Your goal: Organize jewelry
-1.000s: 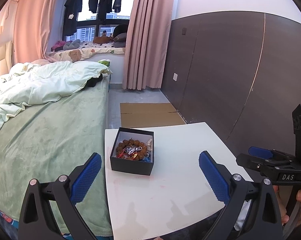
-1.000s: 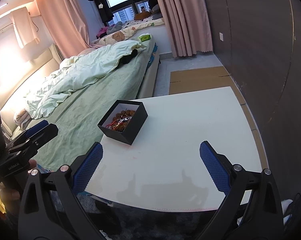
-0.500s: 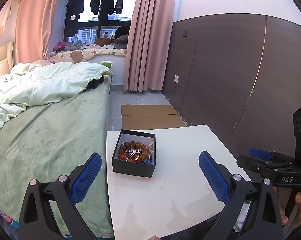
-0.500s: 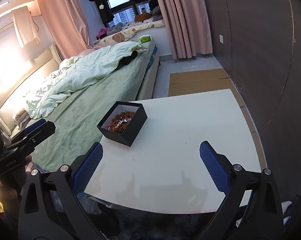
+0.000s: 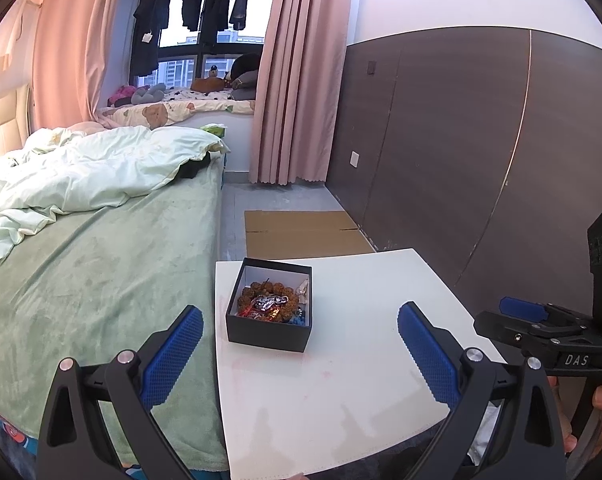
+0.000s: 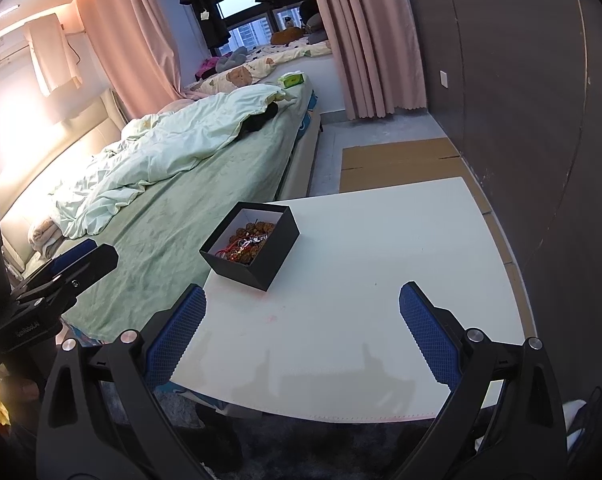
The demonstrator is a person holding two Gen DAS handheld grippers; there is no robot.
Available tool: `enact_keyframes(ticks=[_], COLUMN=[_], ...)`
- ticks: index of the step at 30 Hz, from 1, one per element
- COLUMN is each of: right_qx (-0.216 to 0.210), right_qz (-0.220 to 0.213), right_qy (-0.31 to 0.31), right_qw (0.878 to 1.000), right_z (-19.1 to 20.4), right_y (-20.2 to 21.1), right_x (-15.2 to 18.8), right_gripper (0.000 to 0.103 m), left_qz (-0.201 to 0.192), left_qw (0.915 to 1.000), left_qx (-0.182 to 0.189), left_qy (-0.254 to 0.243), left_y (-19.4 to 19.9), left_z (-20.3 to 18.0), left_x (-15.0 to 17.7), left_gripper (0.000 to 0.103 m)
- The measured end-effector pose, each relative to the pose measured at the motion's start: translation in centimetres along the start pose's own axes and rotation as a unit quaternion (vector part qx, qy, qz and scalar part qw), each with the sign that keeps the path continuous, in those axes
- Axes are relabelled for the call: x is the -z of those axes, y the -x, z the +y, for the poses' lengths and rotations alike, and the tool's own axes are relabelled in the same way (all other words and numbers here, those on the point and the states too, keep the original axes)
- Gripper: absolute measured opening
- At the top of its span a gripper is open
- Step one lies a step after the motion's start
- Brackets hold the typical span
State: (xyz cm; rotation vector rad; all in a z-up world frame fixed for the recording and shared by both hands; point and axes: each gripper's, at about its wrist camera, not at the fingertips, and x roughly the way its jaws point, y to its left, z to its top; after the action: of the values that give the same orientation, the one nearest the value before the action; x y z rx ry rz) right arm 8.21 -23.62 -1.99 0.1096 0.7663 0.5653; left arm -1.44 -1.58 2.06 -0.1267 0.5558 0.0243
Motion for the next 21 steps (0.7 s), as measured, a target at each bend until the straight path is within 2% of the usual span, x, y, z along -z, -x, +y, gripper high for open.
enact_keyframes(ticks=[12,21], right_qx=[0.001,0.005], right_qz=[0.002,0.007], right_qy=[-0.002,-0.002], right_qw=[1.000,1.000], right_z=[0.06,-0.48], right_y=[0.06,-0.15], right_x=[0.30,0.28], right_gripper=[0.097,0.097], left_qz=[-0.007,0.009], left_qw=[0.9999,0.9999], left_qx=[0.001,0.010], left_qy=[-0.009,-0.009], left_y=[0.12,-0.49], left_z=[-0.06,0.25], left_x=[0.05,0.17], left_gripper=[0.095,0.095])
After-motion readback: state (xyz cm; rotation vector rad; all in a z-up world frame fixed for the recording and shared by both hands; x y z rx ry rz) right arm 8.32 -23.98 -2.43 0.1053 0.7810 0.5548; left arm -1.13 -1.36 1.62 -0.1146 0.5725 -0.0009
